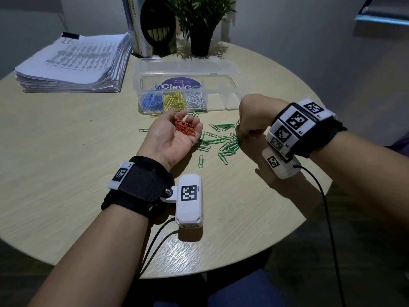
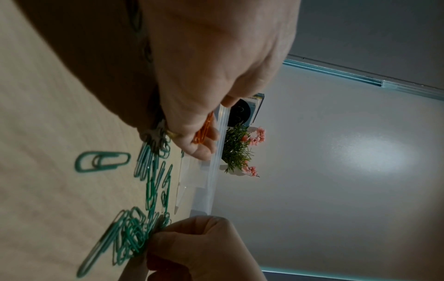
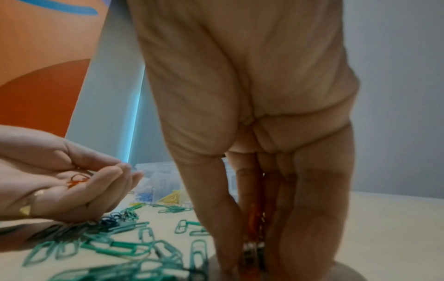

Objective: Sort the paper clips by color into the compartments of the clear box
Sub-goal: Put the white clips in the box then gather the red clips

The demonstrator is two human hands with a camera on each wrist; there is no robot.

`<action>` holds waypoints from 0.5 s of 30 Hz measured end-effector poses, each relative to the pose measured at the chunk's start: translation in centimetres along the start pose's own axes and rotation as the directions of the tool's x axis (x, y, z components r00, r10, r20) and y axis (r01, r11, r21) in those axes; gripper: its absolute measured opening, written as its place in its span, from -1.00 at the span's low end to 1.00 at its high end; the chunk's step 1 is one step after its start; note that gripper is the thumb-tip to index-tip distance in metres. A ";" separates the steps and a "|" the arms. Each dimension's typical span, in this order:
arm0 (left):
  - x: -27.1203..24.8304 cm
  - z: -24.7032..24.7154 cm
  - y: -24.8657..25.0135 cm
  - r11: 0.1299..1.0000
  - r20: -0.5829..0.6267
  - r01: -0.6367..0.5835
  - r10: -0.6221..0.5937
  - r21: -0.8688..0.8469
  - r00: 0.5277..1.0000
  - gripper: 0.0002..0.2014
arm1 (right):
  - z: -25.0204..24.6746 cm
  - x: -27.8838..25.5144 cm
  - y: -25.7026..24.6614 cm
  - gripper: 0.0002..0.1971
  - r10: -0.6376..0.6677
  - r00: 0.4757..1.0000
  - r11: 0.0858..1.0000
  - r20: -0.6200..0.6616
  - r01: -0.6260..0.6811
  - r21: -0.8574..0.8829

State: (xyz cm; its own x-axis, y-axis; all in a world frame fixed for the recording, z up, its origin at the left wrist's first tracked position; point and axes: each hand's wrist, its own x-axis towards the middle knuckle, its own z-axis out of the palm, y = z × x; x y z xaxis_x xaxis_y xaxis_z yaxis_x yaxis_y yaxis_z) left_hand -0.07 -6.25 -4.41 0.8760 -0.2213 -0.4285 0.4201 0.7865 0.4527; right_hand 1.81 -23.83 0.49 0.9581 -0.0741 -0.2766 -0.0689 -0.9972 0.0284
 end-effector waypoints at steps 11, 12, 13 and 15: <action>0.0 -0.1 0.3 1.000 -0.002 -0.007 0.006 -0.004 1.000 -0.66 | -0.5 0.0 -0.4 -0.69 -0.017 1.000 0.998 0.022 0.016 0.055; 0.1 -0.1 0.3 1.000 -0.005 -0.006 0.006 -0.003 1.000 -0.66 | -0.8 0.0 -0.4 -0.72 -0.024 1.000 0.996 0.020 0.022 0.081; 0.1 -0.1 0.3 1.000 -0.007 -0.005 0.005 0.001 1.000 -0.66 | -1.1 -0.1 -0.3 -0.75 -0.035 0.999 0.994 0.015 0.033 0.107; 0.1 -0.1 0.3 1.000 -0.011 -0.004 0.004 0.008 1.000 -0.66 | -1.6 -0.2 -0.2 -0.79 -0.061 0.998 0.984 0.005 0.059 0.165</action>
State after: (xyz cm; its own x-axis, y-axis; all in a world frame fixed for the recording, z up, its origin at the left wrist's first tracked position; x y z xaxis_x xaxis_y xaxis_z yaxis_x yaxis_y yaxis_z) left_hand 0.15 -5.98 -4.42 0.8749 -0.2118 -0.4355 0.4186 0.7827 0.4605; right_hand 2.08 -23.61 2.08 0.9592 -0.0131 -0.2825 -0.0568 -0.9875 -0.1470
